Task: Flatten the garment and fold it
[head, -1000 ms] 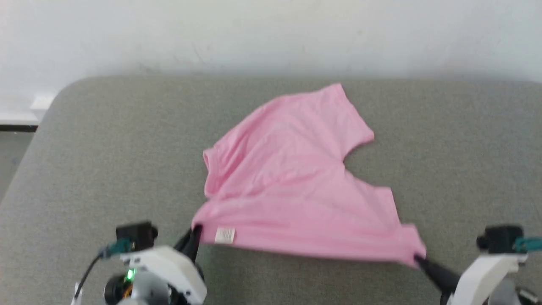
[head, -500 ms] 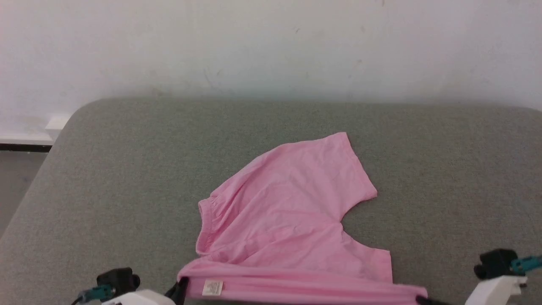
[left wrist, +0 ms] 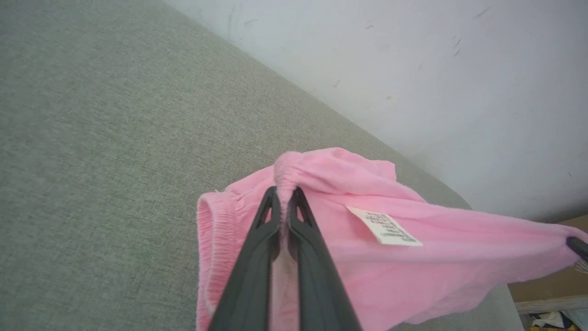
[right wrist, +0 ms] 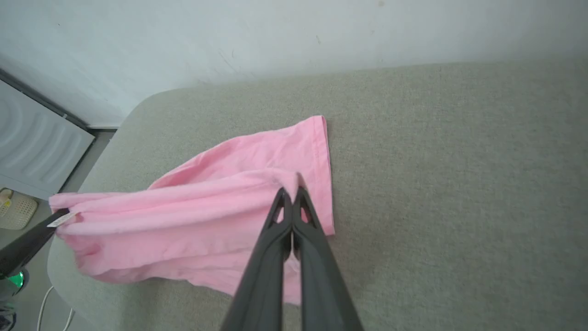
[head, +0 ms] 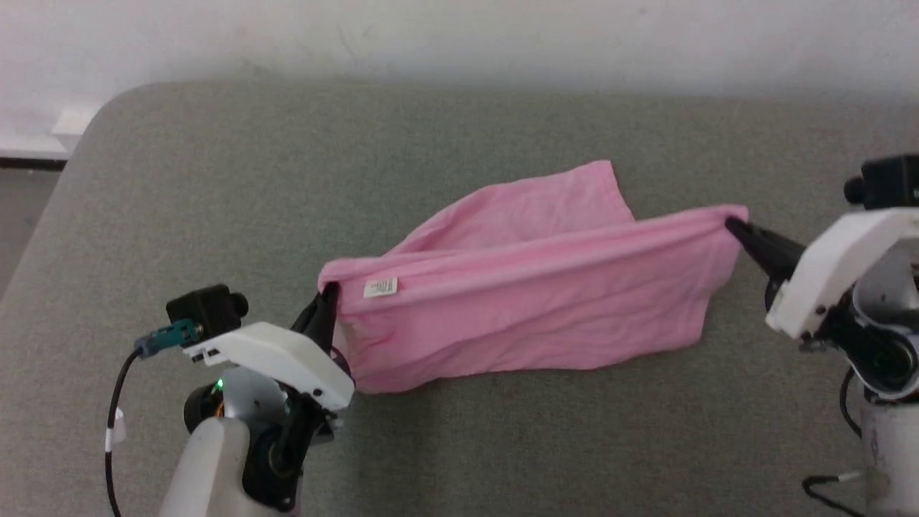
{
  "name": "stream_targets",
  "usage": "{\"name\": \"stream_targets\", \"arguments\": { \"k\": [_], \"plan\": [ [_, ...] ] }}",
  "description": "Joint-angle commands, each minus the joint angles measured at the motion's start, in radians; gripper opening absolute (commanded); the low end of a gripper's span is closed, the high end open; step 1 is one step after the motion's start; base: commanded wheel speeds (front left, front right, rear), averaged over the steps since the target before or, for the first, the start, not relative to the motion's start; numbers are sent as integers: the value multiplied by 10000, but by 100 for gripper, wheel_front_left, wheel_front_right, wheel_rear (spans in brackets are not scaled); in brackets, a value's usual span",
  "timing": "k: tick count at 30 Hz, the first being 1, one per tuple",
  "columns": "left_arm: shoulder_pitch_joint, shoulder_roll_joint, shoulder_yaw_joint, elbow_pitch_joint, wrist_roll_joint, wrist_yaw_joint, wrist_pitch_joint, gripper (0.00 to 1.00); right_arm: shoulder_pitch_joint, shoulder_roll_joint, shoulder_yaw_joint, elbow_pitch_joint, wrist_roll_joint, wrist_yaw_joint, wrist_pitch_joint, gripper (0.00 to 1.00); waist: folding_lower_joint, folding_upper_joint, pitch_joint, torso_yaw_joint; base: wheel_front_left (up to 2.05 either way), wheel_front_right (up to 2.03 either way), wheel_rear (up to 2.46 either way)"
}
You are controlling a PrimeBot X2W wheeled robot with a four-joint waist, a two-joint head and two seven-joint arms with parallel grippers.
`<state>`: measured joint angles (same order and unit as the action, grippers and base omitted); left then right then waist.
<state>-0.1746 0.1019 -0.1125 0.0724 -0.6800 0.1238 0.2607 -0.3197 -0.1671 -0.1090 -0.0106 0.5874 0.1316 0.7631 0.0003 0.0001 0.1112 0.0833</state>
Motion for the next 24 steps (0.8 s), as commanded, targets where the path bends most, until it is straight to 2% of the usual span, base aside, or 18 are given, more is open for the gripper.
{"name": "stream_targets", "arguments": {
  "k": [1,9,24],
  "plan": [
    [-500,-51,11,291,44,-58,-229,0,-832,29,134,541,-217,-9,-242,0,-3,-1,1016,196,0,0,0],
    [-1541,-203,102,1000,-16,-31,-844,0,-3474,-11,881,2759,-869,-9,-1289,0,-3,-1,2185,458,0,0,0],
    [-2572,-358,-130,1544,-50,-42,-1489,0,-5908,-107,1545,5960,-1818,-9,-2650,0,-3,-1,3312,908,0,0,0]
  ]
}}
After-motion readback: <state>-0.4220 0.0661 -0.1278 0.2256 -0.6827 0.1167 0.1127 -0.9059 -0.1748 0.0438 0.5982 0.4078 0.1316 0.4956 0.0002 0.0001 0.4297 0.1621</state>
